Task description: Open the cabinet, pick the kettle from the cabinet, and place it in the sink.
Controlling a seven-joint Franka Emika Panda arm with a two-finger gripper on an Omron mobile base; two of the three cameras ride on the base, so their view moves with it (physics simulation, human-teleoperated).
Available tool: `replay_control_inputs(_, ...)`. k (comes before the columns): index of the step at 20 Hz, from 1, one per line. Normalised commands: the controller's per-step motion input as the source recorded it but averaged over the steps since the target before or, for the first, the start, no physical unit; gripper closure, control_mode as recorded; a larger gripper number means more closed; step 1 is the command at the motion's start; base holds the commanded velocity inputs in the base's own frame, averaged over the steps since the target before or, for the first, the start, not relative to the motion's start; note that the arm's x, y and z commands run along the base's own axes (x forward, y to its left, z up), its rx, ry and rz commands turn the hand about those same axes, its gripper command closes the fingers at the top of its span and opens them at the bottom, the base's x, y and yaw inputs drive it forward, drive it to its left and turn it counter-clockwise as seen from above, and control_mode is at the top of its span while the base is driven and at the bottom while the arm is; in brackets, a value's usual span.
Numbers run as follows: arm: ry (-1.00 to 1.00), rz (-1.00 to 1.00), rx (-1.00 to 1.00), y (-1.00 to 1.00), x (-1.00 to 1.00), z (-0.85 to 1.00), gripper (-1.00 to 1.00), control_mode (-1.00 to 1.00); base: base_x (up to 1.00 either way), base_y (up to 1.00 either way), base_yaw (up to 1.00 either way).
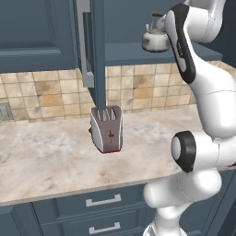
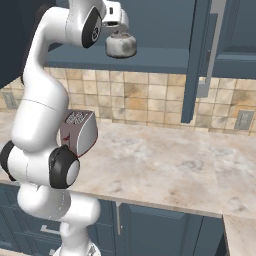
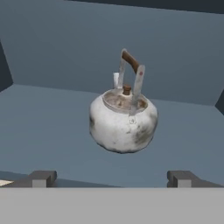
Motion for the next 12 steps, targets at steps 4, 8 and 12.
replay_control_inputs(4,-0.03,0.0,0.0,0.0,0.17,0.0,-1.0,-1.0,0.0,0.0,0.0)
replay_control_inputs(8,-0.01,0.0,0.01,0.0,0.23,0.0,-1.0,-1.0,0.0,0.0,0.0)
replay_control_inputs(12,-0.01,0.0,0.01,0.0,0.26,-0.05,-1.0,-1.0,0.0,0.0,0.0)
